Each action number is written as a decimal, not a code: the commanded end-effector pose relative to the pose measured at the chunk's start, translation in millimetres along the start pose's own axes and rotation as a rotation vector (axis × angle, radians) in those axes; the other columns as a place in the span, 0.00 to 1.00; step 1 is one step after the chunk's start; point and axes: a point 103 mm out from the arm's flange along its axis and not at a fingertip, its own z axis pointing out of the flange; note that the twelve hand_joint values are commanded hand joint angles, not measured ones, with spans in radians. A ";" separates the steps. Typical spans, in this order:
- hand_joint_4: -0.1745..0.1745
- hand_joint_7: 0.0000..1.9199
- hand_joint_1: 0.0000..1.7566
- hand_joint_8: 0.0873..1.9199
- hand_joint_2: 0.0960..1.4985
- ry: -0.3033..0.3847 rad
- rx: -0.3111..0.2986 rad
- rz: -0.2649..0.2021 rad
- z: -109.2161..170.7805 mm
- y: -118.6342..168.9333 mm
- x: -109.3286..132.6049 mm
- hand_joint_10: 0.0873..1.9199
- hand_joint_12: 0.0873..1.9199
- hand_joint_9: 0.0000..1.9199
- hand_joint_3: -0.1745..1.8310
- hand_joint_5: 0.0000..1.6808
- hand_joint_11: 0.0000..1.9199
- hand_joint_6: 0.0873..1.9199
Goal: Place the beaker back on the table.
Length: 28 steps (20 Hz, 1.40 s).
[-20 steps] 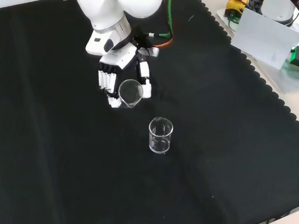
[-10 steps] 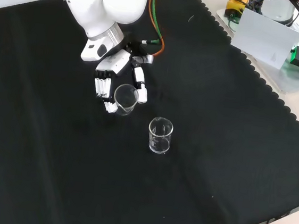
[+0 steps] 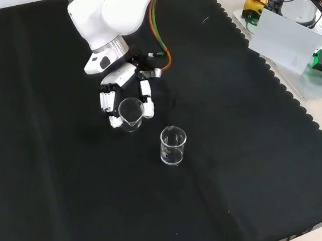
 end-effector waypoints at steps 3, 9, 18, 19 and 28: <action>0.53 0.79 0.73 0.00 0.69 0.017 -0.036 0.005 2.0 5.3 -9.7 0.26 0.49 0.65 0.00 0.71 0.46 0.39; 0.53 0.79 0.73 0.00 0.69 0.011 -0.050 0.021 4.3 4.2 -16.9 0.26 0.50 0.65 0.00 0.71 0.46 0.39; 0.55 0.79 0.73 0.00 0.69 0.018 -0.054 0.046 11.9 1.0 -27.2 0.26 0.50 0.65 0.00 0.72 0.46 0.38; 0.55 0.79 0.73 0.00 0.69 0.017 -0.055 0.049 12.2 0.8 -27.8 0.26 0.50 0.65 0.00 0.72 0.46 0.38; 0.56 0.79 0.73 0.00 0.69 0.009 -0.043 0.076 17.6 -1.6 -32.9 0.23 0.50 0.66 0.00 0.72 0.46 0.36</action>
